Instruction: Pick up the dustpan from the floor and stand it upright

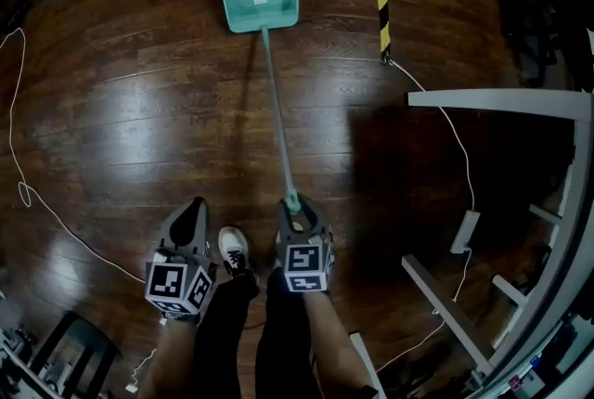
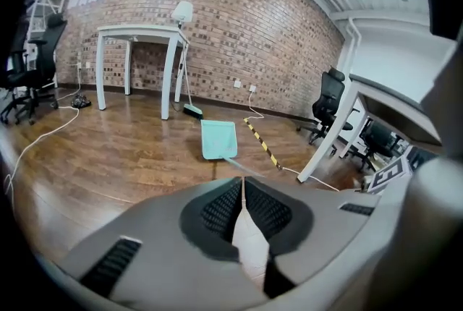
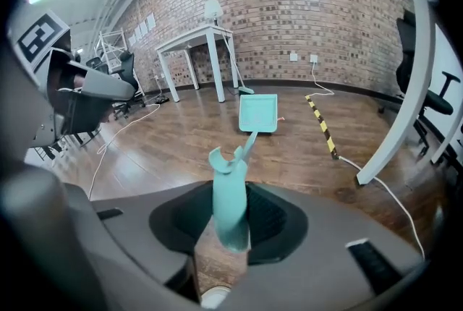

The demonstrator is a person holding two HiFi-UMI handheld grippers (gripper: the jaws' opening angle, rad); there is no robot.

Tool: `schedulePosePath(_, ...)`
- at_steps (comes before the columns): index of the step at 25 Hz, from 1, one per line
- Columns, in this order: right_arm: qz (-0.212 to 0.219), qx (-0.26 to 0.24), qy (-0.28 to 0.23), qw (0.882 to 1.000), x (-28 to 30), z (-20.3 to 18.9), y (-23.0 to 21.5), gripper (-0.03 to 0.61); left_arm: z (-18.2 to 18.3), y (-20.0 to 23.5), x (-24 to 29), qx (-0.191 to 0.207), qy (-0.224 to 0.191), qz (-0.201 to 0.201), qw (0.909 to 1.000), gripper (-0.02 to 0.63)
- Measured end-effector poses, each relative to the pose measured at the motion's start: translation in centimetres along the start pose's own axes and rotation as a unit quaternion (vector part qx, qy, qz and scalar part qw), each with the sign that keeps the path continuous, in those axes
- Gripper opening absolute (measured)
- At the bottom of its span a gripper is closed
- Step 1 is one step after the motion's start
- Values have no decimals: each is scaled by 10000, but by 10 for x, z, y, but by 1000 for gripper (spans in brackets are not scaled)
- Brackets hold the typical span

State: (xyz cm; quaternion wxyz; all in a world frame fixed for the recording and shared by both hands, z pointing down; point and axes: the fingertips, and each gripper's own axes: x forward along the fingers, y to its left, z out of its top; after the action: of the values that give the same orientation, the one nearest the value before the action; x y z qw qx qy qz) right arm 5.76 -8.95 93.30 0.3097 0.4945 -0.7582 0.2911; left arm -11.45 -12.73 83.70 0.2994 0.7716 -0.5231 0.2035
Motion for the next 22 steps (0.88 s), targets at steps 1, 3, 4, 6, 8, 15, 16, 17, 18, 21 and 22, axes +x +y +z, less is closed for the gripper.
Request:
schedulePosePath(1, 4, -16, 8, 10000, -8, 7, 1, 123, 8, 1, -8, 27, -3, 11, 10000, 21)
schedulePosePath(3, -2, -56, 14, 10000, -20, 21, 2, 123, 21, 3, -21, 80, 10, 33, 10000, 21)
schedulePosePath(4, -15, -75, 3, 10000, -25, 28, 2, 123, 28, 5, -25, 102, 4, 35, 9999, 21)
schedulePosePath(6, -41, -100, -22, 9999, -36, 42, 4, 123, 44, 7, -33, 131, -39, 33, 9999, 21)
schedulePosePath(8, -72, -86, -71, 9999, -44, 58, 8, 123, 63, 10, -40, 189, -129, 24, 9997, 21)
schedulePosePath(15, -176, 95, 37, 9998, -78, 85, 27, 124, 112, 10, -68, 333, -263, -80, 9991, 21)
schedulePosePath(16, -179, 96, 91, 9998, -84, 88, 29, 126, 123, 7, -74, 405, -280, -129, 9987, 21)
schedulePosePath(17, -186, 95, 156, 9997, -90, 89, 32, 126, 134, 3, -81, 492, -302, -192, 9981, 21)
schedulePosePath(18, -196, 95, 231, 9995, -97, 88, 34, 127, 145, -2, -89, 574, -327, -257, 9975, 21)
schedulePosePath(21, -236, 114, 377, 9989, -121, 91, 38, 127, 178, -13, -117, 721, -453, -390, 9956, 21)
schedulePosePath(22, -239, 118, 397, 9989, -127, 93, 40, 126, 188, -15, -125, 764, -501, -415, 9949, 21)
